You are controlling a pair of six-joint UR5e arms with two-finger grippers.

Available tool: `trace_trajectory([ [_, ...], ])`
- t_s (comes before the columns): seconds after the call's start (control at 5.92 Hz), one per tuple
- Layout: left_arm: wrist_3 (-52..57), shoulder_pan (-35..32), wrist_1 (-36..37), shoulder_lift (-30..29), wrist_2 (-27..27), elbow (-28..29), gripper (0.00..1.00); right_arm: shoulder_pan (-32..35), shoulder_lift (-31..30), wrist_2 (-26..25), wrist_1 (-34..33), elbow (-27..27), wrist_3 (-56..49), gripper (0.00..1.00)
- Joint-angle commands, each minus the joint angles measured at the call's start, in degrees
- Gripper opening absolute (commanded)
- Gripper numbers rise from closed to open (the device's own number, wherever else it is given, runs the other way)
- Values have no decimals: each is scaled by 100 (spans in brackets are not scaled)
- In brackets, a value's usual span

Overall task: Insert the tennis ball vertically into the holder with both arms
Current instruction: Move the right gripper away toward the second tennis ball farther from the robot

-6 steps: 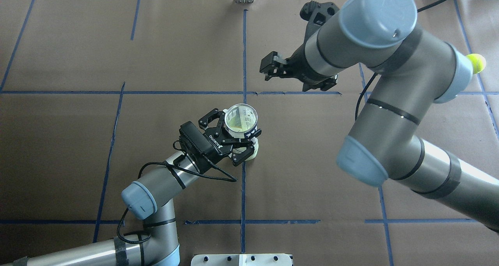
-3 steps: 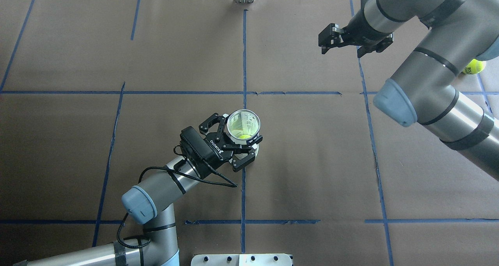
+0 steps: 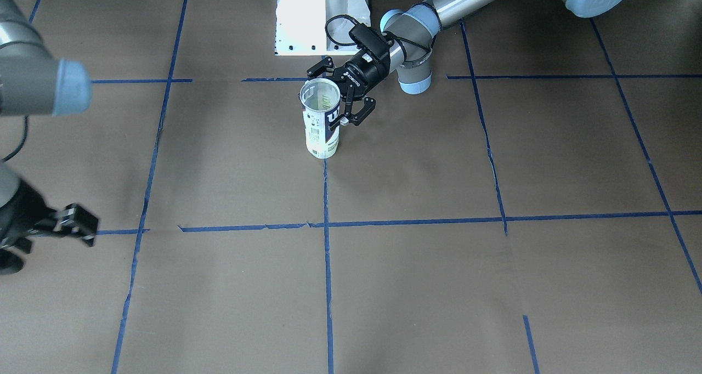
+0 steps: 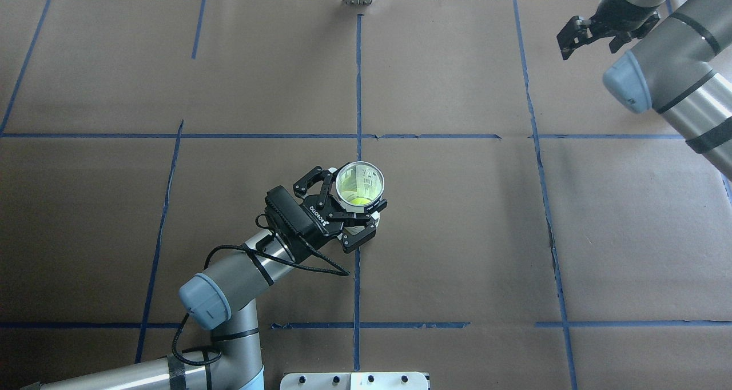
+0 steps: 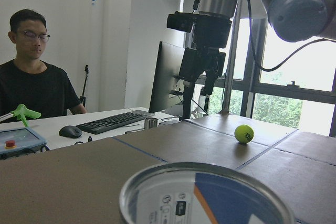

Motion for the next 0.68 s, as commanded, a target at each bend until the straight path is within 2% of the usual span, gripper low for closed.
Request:
trace_trajectory([
  [0.0,-7,1,3,13,0,-2,96,489,-42,27,7,-938,-1341,100],
  [0.17,-7,1,3,4,0,-2,96,605,-208,1,94,-1212,-1686,100],
  [0.34,2,1,3,13,0,-2,96,754,-505,-34,1095,-1676,-1733,100],
  [0.51,2,1,3,21,0,7,96,816,-517,-35,1471,-2090,-1986,100],
])
